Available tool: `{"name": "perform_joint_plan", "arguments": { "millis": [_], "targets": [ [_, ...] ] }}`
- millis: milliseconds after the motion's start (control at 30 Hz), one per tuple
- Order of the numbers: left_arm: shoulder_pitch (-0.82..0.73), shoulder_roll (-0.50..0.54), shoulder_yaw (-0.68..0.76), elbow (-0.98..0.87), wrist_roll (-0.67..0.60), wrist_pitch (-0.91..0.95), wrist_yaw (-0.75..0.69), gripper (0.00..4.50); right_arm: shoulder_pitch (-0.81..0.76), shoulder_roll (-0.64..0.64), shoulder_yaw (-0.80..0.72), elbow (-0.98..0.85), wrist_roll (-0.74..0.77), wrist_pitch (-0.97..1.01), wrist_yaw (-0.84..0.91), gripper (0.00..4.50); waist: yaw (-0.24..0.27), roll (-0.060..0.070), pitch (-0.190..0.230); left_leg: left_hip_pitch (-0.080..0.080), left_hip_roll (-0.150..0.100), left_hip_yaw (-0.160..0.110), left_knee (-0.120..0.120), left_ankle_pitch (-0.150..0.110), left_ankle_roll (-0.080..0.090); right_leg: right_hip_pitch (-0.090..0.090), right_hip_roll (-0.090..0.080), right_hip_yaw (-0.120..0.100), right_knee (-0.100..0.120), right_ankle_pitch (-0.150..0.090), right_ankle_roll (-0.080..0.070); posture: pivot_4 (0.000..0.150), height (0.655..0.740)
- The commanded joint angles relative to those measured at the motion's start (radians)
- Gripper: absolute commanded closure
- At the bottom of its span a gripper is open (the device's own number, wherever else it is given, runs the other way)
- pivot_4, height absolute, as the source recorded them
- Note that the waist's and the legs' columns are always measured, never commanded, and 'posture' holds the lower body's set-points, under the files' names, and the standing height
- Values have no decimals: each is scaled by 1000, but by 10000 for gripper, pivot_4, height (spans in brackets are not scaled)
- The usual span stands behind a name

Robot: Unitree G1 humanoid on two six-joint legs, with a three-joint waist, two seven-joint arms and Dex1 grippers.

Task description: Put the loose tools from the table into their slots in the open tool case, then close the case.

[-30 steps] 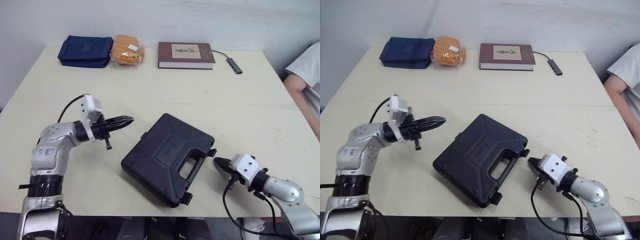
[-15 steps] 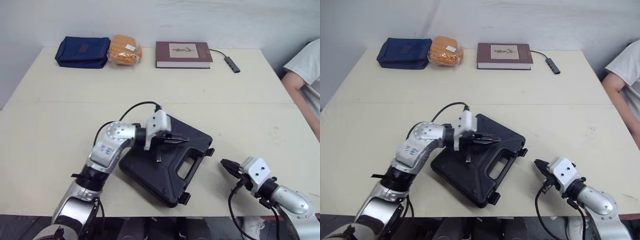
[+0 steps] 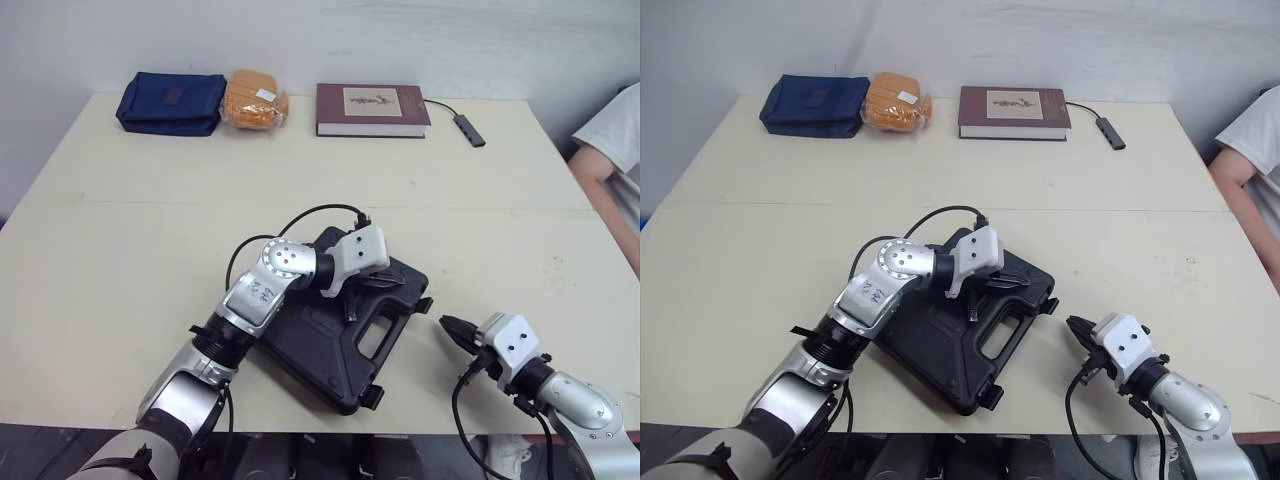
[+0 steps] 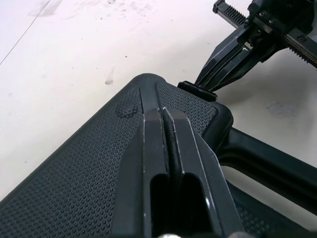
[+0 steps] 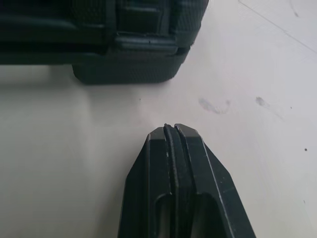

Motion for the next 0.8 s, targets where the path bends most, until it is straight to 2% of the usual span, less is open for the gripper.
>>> {"name": "perform_joint_plan", "arguments": {
  "millis": [33,300,800],
  "targets": [
    [15,2,-72,58,49,43,-25,44581,-6,3,-5,-39,12,-7,1,45000,0,0,0,0,0,0,0,0,0,1,0,0,0,0,0,1500,7400],
    [73,78,-152,79,129,19,-54,44581,-28,9,16,-50,20,6,2,45000,-4,4,-9,6,1,-3,-1,-1,-1,7,0,-2,-5,0,0,1500,7400],
    [89,43,-153,92,126,39,-39,44581,-141,28,84,-72,15,71,-8,45000,-4,8,-23,7,2,-6,-2,-4,-1,10,0,-3,-10,0,0,1500,7400]
  ]
}}
